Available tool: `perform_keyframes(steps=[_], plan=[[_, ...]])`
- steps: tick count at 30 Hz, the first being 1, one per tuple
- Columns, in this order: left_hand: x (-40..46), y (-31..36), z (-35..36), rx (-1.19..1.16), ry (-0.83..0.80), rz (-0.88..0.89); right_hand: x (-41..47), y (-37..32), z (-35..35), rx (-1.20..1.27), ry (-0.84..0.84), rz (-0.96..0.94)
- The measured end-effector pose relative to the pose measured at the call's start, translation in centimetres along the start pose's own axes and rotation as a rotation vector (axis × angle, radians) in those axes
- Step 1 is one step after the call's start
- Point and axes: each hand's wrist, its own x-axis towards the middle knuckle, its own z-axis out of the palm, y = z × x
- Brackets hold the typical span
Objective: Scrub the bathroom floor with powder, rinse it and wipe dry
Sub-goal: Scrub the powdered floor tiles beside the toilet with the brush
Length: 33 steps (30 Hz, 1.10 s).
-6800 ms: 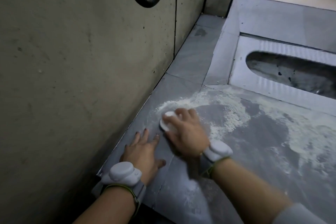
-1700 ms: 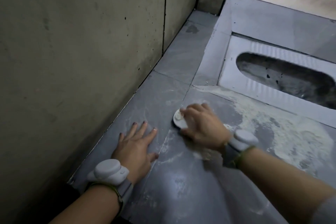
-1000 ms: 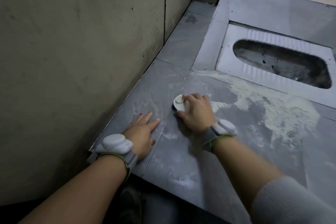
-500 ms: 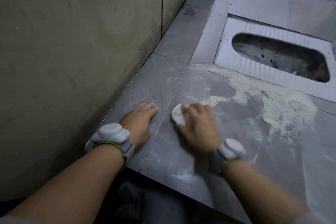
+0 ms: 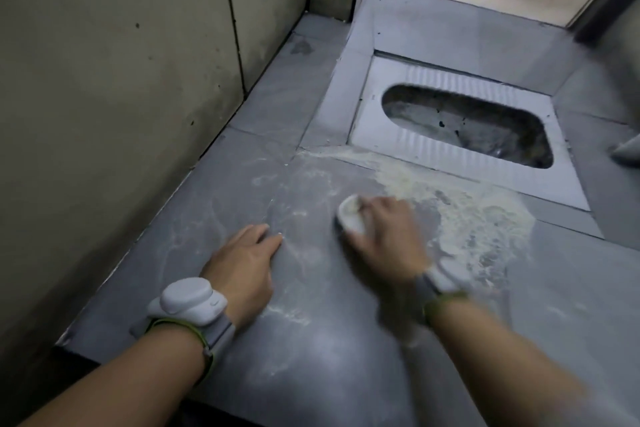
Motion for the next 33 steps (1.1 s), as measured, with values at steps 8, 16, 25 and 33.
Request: perform_keyframes(steps=[8, 16, 25, 33], plan=[[2.9, 7.9, 2.2, 0.078, -0.188, 0.121, -1.6, 10.9, -4.5, -0.147, 0.008, 0.099], [3.5, 11.5, 4.2, 0.186, -0.287, 0.058, -9.8, 14.6, -9.2, 0.033, -0.212, -0.173], [4.4, 12.1, 4.0, 0.238, -0.359, 0.036, 0.5, 19.2, -8.5, -0.194, 0.012, 0.231], [4.4, 12.2, 4.3, 0.221, -0.346, 0.034, -4.8, 13.3, -6.1, -0.055, -0.131, -0.124]])
